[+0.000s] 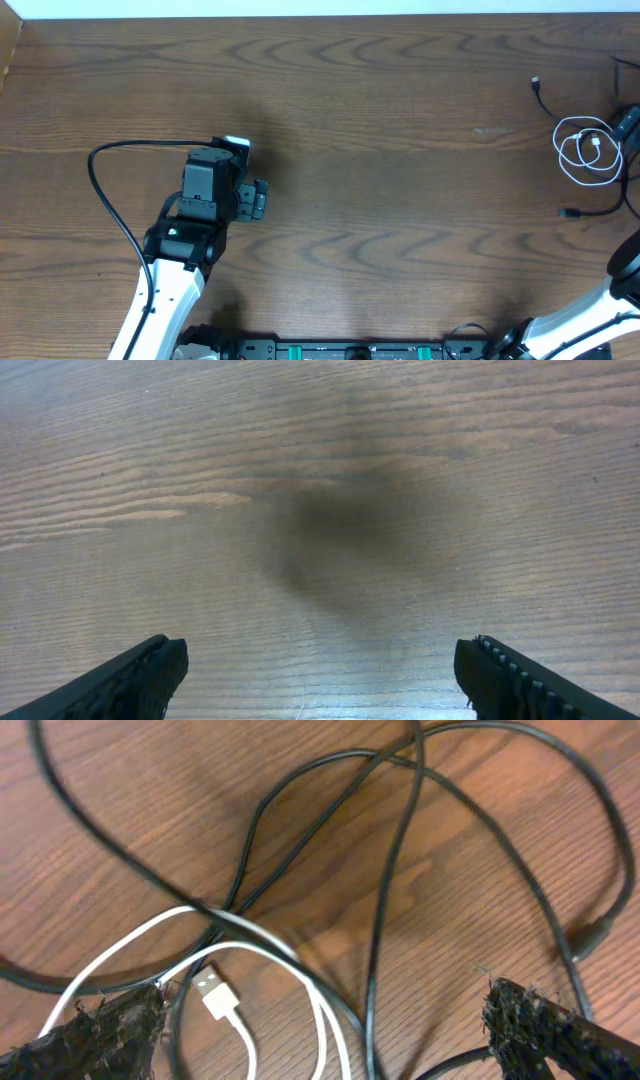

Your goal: Untangle cables

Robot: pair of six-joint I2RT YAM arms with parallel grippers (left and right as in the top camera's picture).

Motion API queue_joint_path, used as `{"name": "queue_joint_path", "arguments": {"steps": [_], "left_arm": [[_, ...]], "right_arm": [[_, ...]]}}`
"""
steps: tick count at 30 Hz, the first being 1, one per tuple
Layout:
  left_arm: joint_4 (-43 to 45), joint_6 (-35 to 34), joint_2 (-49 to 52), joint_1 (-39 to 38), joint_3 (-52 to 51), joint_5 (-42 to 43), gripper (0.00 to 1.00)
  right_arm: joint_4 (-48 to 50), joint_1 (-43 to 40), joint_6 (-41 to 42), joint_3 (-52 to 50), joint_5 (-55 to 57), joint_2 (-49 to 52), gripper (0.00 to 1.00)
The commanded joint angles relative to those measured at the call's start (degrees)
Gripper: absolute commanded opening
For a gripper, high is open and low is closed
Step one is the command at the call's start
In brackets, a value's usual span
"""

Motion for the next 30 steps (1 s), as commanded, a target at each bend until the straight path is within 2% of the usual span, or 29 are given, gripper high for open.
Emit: {"name": "queue_joint_path", "arguments": {"steps": [1, 7, 15, 18, 23, 30], "left_arm": [[0.09, -0.28, 0.02, 0.13, 0.00, -0.48, 0.91], [0.13, -0.28, -0.09, 0.15, 0.00, -0.50, 0.91], [1.14, -0.26, -1.99, 0.15, 0.00, -0.57, 0.92], [1.84, -0.07, -4.57, 0.15, 0.00, -1.07, 0.92], [2.69, -0.07, -10.29, 0.15, 0.00, -1.18, 0.93], [1.27, -0.11, -19.91, 0.15, 0.00, -1.18, 0.93]], "right_arm": [[1.22, -0.09, 2.71, 1.31, -6.67, -5.44, 0.99], [5.05, 0.04, 8.98, 1.33, -11.58, -17.75, 0.99], [1.68, 2.38, 8.94, 1.33, -12.61, -33.40, 0.99], [-1.68, 2.97, 8.94, 1.31, -8.92, -38.99, 0.99], [-13.00, 3.15, 8.96, 1.22, -2.14, -48.48, 0.99], [-16.06, 3.15, 14.86, 0.22, -2.91, -60.81, 0.99]]}}
